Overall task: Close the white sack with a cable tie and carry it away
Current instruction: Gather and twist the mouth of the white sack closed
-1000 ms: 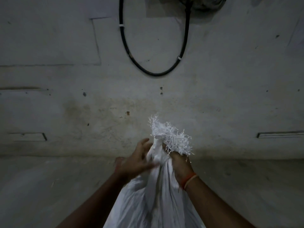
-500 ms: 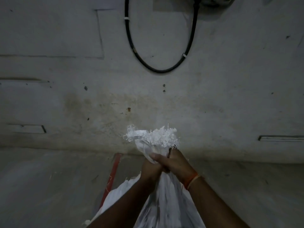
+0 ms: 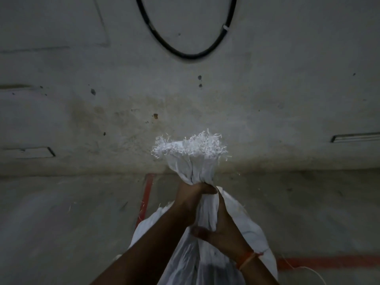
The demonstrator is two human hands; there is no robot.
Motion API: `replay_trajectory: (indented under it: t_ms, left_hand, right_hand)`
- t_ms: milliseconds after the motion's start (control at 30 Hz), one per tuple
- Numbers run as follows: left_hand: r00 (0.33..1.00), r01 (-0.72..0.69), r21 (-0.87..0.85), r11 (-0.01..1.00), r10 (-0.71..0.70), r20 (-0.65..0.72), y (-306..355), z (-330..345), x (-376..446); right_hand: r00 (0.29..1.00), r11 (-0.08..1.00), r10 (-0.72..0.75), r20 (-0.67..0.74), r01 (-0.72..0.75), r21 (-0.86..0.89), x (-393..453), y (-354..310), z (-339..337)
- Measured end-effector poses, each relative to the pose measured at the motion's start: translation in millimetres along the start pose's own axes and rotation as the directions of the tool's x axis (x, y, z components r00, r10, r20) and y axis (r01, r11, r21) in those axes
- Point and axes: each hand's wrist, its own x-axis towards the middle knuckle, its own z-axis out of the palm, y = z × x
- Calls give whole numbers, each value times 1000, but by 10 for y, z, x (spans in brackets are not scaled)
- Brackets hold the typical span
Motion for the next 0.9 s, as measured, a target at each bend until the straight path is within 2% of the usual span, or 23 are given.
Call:
replay_trajectory:
  t_ms: [133, 200, 267, 367, 467, 567, 633, 733, 800, 833, 900]
  left_hand:
    - [997, 69, -108, 992, -70, -9, -34, 92, 12]
    - [996, 91, -119, 989, -90, 12, -59, 120, 58]
    - [999, 50, -83, 995, -49, 18, -109, 93, 119]
    - [983, -140, 23, 990, 136, 122, -209, -79, 116]
    - [937, -332, 255, 908, 286, 203, -492, -398, 20]
    - [928, -364, 538, 760, 245, 282, -1019, -652, 1]
    - [920, -379, 570, 729, 229, 319, -1282, -659, 8]
    - [884, -461, 552, 694, 305, 354, -1420, -511, 88]
    - [856, -517, 509, 689, 398, 331, -1446, -346, 141]
    - [846, -532, 479, 698, 457, 274, -1458, -257, 165]
    - [850, -490, 463, 739, 523, 65, -1491, -107, 207]
  right_hand:
    - [993, 999, 7, -115, -2, 45, 27, 176, 208]
    - [987, 994, -11, -159, 28, 102, 69, 203, 237]
    - [981, 983, -12, -192, 47, 179, 129, 233, 237]
    - [977, 959, 67, -200, -8, 283, 228, 270, 339]
    - [968, 956, 99, -232, -28, 291, 322, 332, 375]
    - [974, 952, 118, -195, -55, 300, 367, 366, 333]
    - [979, 946, 116, -166, -59, 317, 384, 367, 314]
    - [975, 939, 155, -157, -96, 332, 428, 368, 335]
    - [966, 929, 185, -180, -112, 353, 470, 375, 354]
    - [960, 924, 202, -193, -122, 362, 491, 376, 360]
    - [955, 921, 221, -198, -137, 365, 527, 370, 378]
